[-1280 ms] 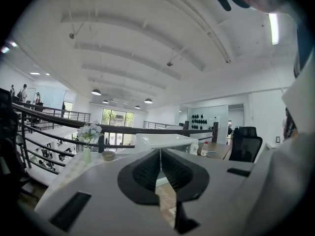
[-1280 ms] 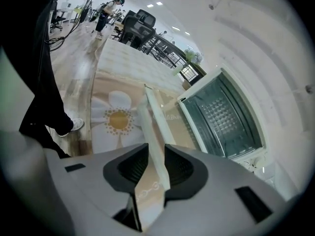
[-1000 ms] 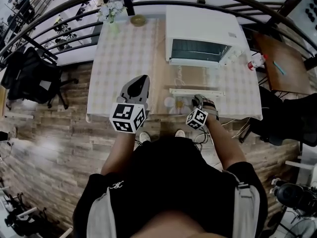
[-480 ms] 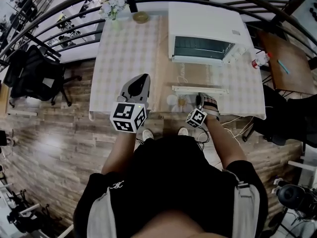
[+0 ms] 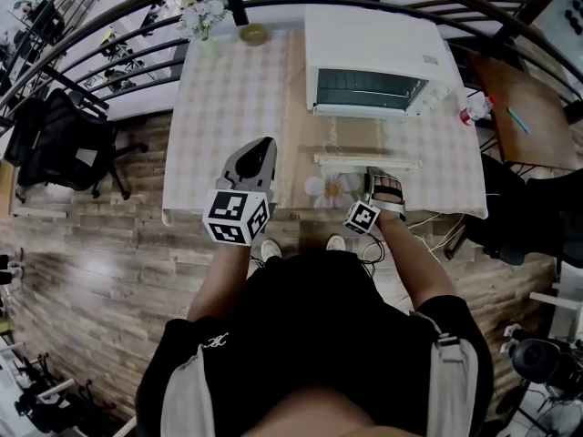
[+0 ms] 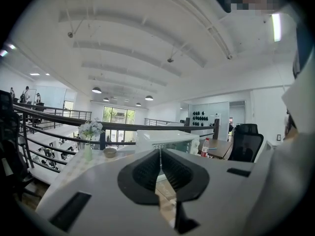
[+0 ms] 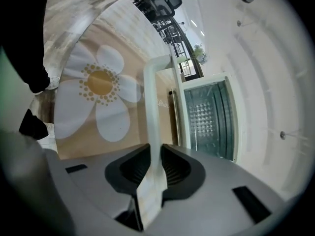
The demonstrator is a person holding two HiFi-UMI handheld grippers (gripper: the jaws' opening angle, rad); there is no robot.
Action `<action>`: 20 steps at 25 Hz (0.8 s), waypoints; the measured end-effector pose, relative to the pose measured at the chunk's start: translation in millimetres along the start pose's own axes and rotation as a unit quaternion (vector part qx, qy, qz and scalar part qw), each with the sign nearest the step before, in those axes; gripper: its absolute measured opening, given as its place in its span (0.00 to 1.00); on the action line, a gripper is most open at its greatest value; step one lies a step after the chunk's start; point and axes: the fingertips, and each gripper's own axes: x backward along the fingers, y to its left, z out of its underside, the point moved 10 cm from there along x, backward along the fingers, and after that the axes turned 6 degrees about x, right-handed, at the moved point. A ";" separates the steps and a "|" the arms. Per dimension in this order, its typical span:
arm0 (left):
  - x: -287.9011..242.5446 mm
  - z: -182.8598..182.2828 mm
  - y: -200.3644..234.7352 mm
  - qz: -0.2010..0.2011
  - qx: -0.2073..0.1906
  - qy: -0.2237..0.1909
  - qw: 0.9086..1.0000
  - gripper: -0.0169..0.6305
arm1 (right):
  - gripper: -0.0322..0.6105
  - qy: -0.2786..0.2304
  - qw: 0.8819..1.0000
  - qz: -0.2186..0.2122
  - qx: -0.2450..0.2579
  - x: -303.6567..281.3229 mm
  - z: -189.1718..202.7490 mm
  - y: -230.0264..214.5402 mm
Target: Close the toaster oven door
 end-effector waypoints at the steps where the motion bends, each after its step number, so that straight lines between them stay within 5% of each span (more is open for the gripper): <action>1: -0.8 -0.2 0.4 0.000 0.001 -0.001 1.000 0.06 | 0.16 -0.003 1.000 0.003 0.000 1.8 1.6 -4.2; 11: -9.1 -0.7 4.0 0.005 0.008 -0.008 1.000 0.06 | 0.17 -0.018 0.998 0.026 -0.063 16.8 10.3 -69.6; 20: -7.1 -3.9 8.3 0.002 0.009 -0.015 1.000 0.06 | 0.18 -0.030 0.997 0.039 -0.066 13.0 13.3 -100.2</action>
